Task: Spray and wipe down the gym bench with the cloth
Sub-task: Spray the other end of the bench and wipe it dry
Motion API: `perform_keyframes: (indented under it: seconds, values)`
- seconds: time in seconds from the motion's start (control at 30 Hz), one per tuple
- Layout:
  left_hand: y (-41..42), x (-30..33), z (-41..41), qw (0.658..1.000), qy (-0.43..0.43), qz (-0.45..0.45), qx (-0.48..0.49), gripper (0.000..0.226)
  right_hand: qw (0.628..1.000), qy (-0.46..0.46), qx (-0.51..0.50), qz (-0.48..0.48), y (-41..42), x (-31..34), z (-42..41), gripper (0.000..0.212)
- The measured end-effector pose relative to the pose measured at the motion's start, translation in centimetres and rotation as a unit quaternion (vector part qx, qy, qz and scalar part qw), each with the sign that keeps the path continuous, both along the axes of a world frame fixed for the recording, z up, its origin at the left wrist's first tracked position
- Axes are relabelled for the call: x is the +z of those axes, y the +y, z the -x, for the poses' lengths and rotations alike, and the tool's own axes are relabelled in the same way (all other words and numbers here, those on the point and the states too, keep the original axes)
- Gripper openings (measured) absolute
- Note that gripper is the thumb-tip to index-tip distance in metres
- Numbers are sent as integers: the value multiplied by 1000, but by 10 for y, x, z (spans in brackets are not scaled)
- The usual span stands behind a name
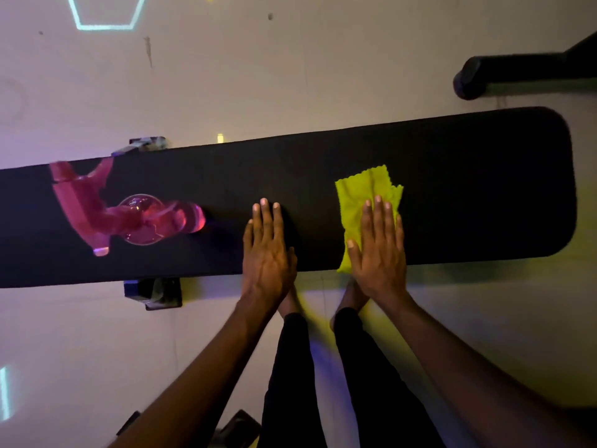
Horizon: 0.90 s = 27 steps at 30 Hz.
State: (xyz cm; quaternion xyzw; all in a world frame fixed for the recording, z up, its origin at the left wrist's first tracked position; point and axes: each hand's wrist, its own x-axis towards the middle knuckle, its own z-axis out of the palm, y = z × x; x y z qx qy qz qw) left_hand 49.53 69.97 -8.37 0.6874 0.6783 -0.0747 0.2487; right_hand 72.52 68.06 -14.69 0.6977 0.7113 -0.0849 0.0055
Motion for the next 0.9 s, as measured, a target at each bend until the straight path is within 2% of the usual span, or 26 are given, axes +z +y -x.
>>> perform_keyframes:
  seconds: [0.13, 0.23, 0.3, 0.4, 0.5, 0.6, 0.7, 0.8, 0.9]
  values:
    - [5, -8, -17, 1000, -14, -12, -24, 82, 994, -8, -111, 2, 29, 4, 3, 75]
    - [2, -19, -19, 999, 4, -2, -49, 81, 992, -2, -124, 1, 47, 4, 16, 75]
    - [-3, -25, -13, 998, 7, -4, -61, 80, 996, 8, -94, -6, 48, 1, 26, 74]
    - [-11, -25, 3, 998, 4, -17, -52, 82, 1000, 26, 10, 1, 35, -3, 40, 73]
    - [-17, -24, 30, 1000, 24, -12, -13, 85, 994, 28, 108, 7, 31, -2, 36, 74]
    - [-23, -25, 52, 1000, 31, -4, -1, 83, 982, 14, 189, -3, 61, -2, 28, 74]
    - [-28, -30, 54, 1000, 24, -14, 2, 82, 986, 26, 163, -8, 106, -1, 63, 75]
    - [-31, -31, 55, 997, 43, 1, 60, 86, 993, 48, 108, -7, 130, 2, 127, 79]
    - [-40, -27, 63, 994, 42, 26, 101, 85, 988, 62, 138, 4, 118, 2, 154, 80]
